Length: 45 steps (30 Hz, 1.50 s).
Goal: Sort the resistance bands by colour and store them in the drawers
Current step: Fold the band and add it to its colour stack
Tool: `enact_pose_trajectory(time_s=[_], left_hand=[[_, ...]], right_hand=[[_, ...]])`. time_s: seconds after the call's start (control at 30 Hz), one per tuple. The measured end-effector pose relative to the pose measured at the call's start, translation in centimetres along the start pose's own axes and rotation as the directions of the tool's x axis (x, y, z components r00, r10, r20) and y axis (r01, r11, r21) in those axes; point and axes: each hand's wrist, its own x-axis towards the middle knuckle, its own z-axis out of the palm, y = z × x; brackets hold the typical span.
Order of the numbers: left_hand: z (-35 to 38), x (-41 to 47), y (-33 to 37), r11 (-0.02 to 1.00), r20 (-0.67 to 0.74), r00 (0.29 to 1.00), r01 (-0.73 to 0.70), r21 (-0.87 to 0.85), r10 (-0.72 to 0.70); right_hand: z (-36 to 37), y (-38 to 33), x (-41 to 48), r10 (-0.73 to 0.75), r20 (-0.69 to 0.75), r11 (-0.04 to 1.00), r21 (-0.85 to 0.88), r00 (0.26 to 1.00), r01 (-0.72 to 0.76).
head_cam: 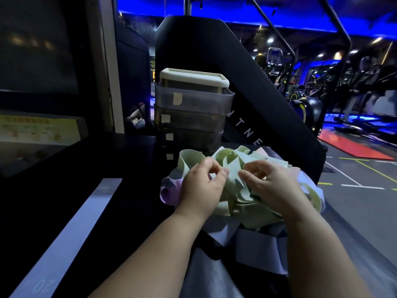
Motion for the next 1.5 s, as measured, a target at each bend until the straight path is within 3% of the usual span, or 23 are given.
enact_pose_trajectory(time_s=[0.17, 0.33, 0.43, 0.6, 0.73, 0.83, 0.97, 1.07, 1.4, 1.5], left_hand=[[-0.9, 0.3, 0.3, 0.947, 0.019, 0.992, 0.125, -0.296, -0.125], [-1.3, 0.9, 0.6, 0.83, 0.047, 0.984, 0.17, -0.531, -0.171], [-1.4, 0.9, 0.4, 0.836, 0.035, 0.986, 0.159, -0.525, -0.166], [-1.0, 0.7, -0.1, 0.909, 0.01, 0.995, 0.093, -0.406, -0.097], [-0.9, 0.5, -0.2, 0.926, 0.06, 0.993, 0.113, -0.361, -0.098], [-0.8, 0.5, -0.6, 0.932, 0.115, 0.986, 0.152, -0.328, -0.12], [-0.8, 0.2, -0.4, 0.922, 0.201, 0.978, 0.123, -0.368, -0.05], [-1.1, -0.2, 0.2, 0.889, 0.283, 0.958, 0.092, -0.449, 0.045], [-1.0, -0.7, 0.8, 0.929, 0.287, 0.947, -0.029, -0.369, 0.144], [-1.0, -0.8, 0.9, 0.909, 0.309, 0.938, -0.014, -0.415, 0.155]], right_hand=[[1.0, -0.7, -0.1, 0.041, 0.099, 0.968, 0.242, 0.994, -0.064], [1.2, -0.8, -0.1, -0.096, 0.272, 0.913, 0.407, 0.957, -0.024], [1.4, -0.8, -0.2, -0.117, 0.286, 0.914, 0.407, 0.951, -0.01], [1.6, -1.1, -0.1, -0.13, 0.101, 0.911, 0.405, 0.986, 0.078], [1.2, -1.4, -0.2, -0.092, -0.026, 0.793, 0.603, 0.995, 0.089], [0.4, -1.8, -0.5, -0.056, -0.079, 0.641, 0.761, 0.995, 0.097], [-0.2, -2.7, -1.0, -0.048, -0.028, 0.409, 0.912, 0.998, 0.045], [-0.4, -3.3, -1.2, -0.028, 0.002, 0.318, 0.948, 1.0, 0.007], [-1.0, -3.4, -1.2, -0.011, 0.06, 0.125, 0.991, 0.998, -0.058], [-1.1, -4.0, -1.5, -0.001, 0.067, 0.121, 0.99, 0.998, -0.066]])
